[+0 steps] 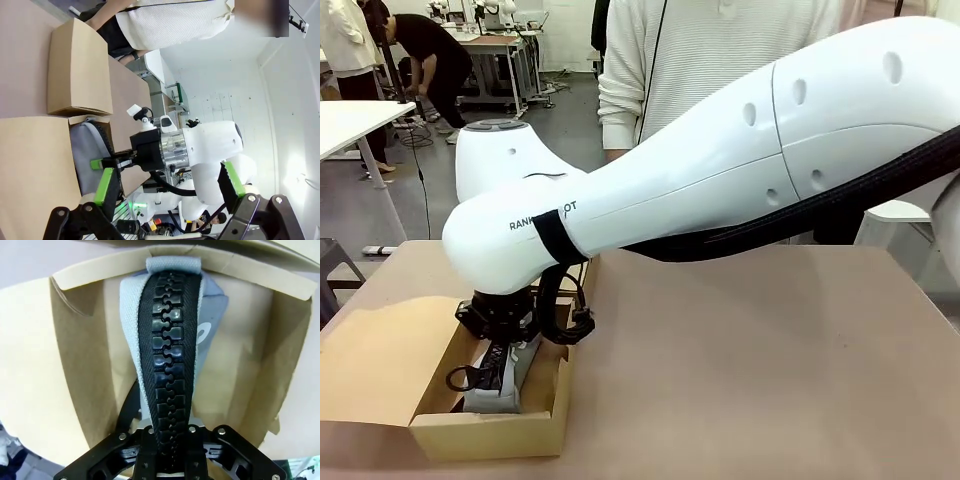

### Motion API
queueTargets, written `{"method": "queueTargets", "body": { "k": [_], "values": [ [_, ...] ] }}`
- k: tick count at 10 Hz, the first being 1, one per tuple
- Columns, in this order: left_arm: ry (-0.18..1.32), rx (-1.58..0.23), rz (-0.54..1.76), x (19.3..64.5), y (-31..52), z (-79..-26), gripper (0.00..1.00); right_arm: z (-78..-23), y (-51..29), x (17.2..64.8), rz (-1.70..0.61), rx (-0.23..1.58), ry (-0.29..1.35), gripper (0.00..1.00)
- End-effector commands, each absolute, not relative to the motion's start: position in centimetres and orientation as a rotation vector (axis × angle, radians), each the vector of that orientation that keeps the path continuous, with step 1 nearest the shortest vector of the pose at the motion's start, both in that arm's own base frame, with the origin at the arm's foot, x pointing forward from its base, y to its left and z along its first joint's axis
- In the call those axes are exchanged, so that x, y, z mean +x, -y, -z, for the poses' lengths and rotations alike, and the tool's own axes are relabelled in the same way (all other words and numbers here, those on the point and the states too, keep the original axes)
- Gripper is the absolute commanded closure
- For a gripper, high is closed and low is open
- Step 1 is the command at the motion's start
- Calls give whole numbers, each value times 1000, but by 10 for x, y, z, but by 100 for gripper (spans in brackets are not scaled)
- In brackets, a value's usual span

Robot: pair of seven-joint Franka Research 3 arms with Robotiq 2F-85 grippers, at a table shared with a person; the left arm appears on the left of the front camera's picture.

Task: Place items inside the box.
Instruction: Pick up a Pencil pouch or Stapler and place it inside the Mailer Box closest to the robot.

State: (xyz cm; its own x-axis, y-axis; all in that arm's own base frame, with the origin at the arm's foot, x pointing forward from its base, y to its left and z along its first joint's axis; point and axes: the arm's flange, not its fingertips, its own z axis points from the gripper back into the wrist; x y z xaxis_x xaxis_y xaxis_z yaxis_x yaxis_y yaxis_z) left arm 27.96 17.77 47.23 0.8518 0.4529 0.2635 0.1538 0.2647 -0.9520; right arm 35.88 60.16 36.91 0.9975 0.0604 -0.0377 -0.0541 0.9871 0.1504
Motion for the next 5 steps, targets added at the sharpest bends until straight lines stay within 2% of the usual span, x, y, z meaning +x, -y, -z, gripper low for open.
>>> {"method": "queueTargets", "body": {
  "k": [1, 2, 3, 4, 5],
  "values": [
    [577, -1323, -203, 279, -177, -473, 0, -371, -603, 364, -77, 120, -27, 92],
    [577, -1323, -203, 279, -177, -473, 0, -370, -602, 365, -81, 117, -34, 92],
    [577, -1323, -203, 279, -177, -473, 0, -370, -601, 364, -89, 117, -33, 84],
    [577, -1323, -203, 279, -177, -473, 0, -370, -600, 365, -94, 117, -41, 35],
    [577, -1323, -203, 279, -177, -473, 0, -371, -599, 364, -98, 122, -40, 27]
  ]
}}
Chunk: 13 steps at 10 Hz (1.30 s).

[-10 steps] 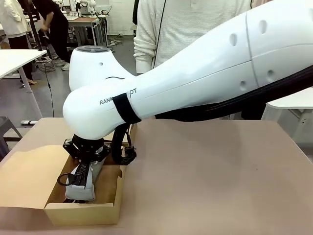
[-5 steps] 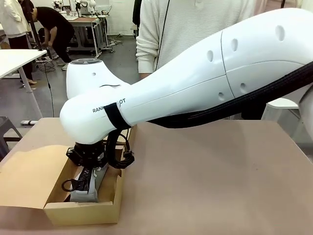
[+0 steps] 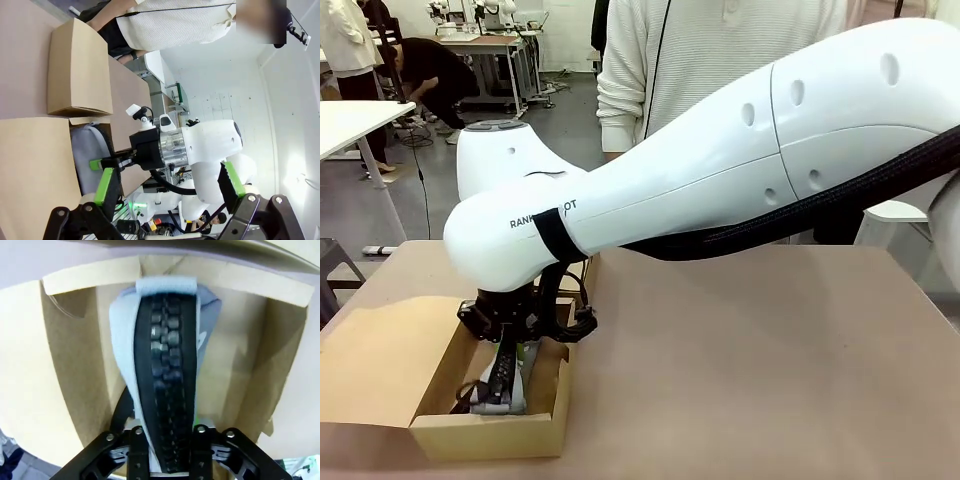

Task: Place items inside the box.
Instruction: Pick up a Pencil pouch or Stapler and place it inside the Mailer Box closest to the robot.

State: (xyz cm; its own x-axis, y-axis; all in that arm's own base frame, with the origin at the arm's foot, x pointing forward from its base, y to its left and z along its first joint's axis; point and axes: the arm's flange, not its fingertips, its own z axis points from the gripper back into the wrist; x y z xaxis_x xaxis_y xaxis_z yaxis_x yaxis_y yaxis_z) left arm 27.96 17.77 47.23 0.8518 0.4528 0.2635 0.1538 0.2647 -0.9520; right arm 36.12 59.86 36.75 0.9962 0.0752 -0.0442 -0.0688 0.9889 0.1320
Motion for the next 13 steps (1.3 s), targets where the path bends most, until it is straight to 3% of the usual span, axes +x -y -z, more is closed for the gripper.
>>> {"method": "queueTargets", "body": {
  "k": [1, 8, 10, 12, 13],
  "values": [
    [577, -1323, -203, 279, -177, -473, 0, -372, -597, 363, -107, 132, -45, 0],
    [577, -1323, -203, 279, -177, -473, 0, -405, -534, 355, -158, 309, -61, 0],
    [577, -1323, -203, 279, -177, -473, 0, -440, -455, 344, -221, 539, -154, 0],
    [577, -1323, -203, 279, -177, -473, 0, -432, -377, 337, -203, 823, -221, 0],
    [577, -1323, -203, 279, -177, -473, 0, -426, -384, 332, 320, 633, -307, 0]
  ]
}}
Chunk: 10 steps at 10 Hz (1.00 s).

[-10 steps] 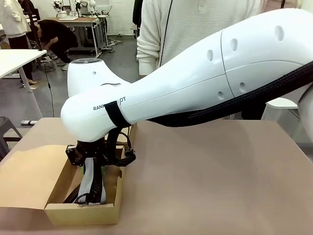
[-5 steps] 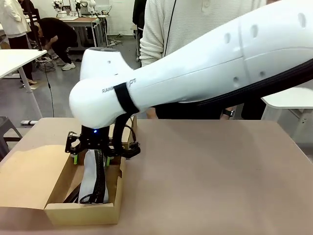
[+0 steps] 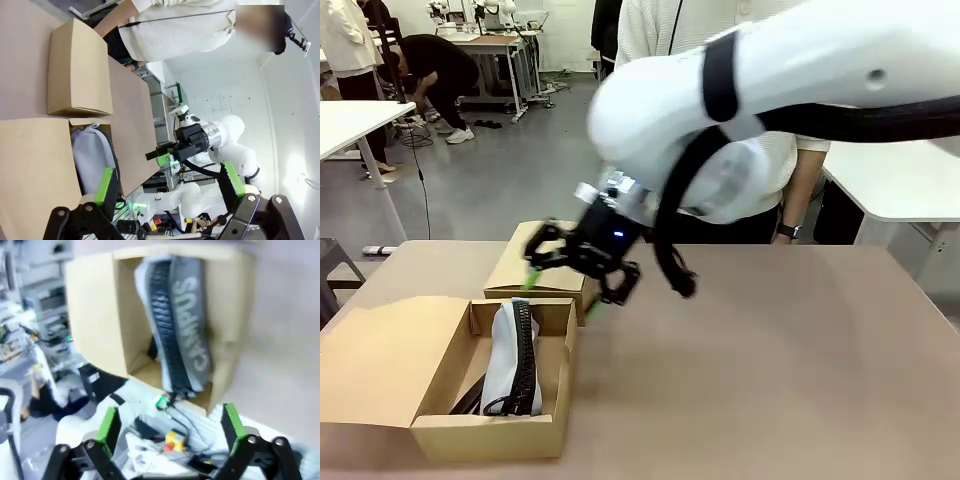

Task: Place items inside the box.
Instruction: Pick up a Pencil pouch or Stapler and place it inside the Mailer Box closest to the robot.

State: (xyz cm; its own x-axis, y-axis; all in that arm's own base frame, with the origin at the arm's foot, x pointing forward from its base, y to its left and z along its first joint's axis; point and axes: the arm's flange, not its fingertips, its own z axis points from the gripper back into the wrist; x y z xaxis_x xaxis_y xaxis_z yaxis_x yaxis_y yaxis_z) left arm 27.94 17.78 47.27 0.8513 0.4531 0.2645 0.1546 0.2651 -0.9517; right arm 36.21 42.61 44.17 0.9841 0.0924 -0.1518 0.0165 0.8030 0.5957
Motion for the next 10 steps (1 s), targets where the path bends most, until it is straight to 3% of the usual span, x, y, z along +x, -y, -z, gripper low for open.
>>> {"method": "queueTargets", "body": {
  "k": [1, 5, 7, 9, 10],
  "values": [
    [577, -1323, -203, 279, -177, -473, 0, -449, -457, 362, -190, 594, -110, 0],
    [577, -1323, -203, 279, -177, -473, 0, -446, -441, 354, -141, 599, -138, 0],
    [577, -1323, -203, 279, -177, -473, 0, -487, -368, 387, -53, 858, -142, 0],
    [577, -1323, -203, 279, -177, -473, 0, -506, -260, 414, 30, 1075, -270, 0],
    [577, -1323, -203, 279, -177, -473, 0, -507, -213, 413, 101, 1109, -214, 0]
  ]
}}
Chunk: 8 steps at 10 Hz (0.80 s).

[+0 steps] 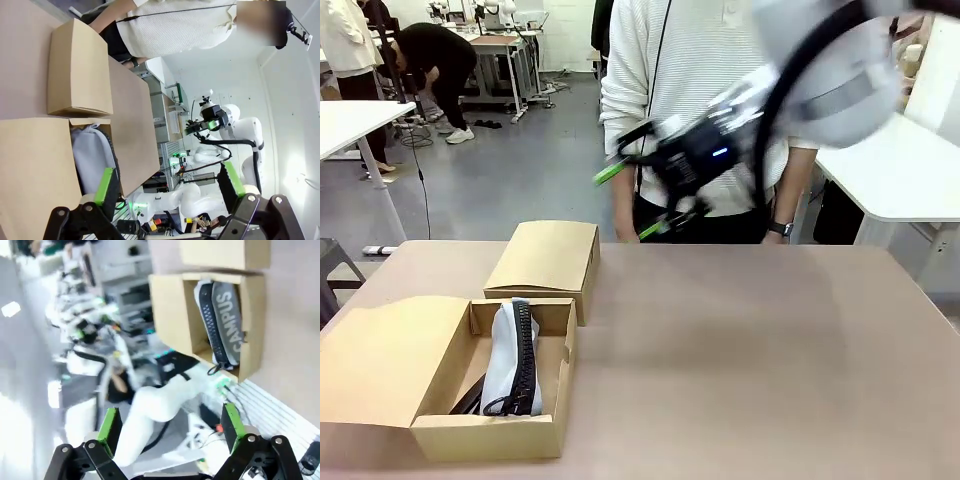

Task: Place items inside the box.
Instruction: Pick up a Pencil pouch or Stapler and place it inside the Mailer Box closest to the robot.

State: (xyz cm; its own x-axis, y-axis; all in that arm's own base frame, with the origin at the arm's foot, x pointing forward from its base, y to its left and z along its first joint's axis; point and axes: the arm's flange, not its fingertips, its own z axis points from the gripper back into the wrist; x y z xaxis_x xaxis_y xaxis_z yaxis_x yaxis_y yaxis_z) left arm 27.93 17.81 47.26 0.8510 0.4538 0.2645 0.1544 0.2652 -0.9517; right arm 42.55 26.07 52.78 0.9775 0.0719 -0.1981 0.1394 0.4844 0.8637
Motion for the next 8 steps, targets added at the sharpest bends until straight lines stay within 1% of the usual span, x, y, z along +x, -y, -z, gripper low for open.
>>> {"method": "queueTargets", "body": {
  "k": [1, 2, 3, 4, 5, 6, 7, 8],
  "values": [
    [577, -1323, -203, 279, -177, -473, 0, -506, -171, 403, 106, 1153, -198, 0],
    [577, -1323, -203, 279, -177, -473, 0, -502, -127, 389, 61, 1223, -187, 0],
    [577, -1323, -203, 279, -177, -473, 0, -492, -76, 370, 79, 1263, -110, 0],
    [577, -1323, -203, 279, -177, -473, 0, -479, -30, 353, 95, 1372, -24, 0],
    [577, -1323, -203, 279, -177, -473, 0, -462, 3, 338, 117, 1475, 58, 0],
    [577, -1323, -203, 279, -177, -473, 0, -440, 14, 336, 127, 1503, 132, 0],
    [577, -1323, -203, 279, -177, -473, 0, -423, -16, 362, 294, 1401, 130, 0],
    [577, -1323, -203, 279, -177, -473, 0, -457, 13, 333, 158, 1437, 52, 0]
  ]
}}
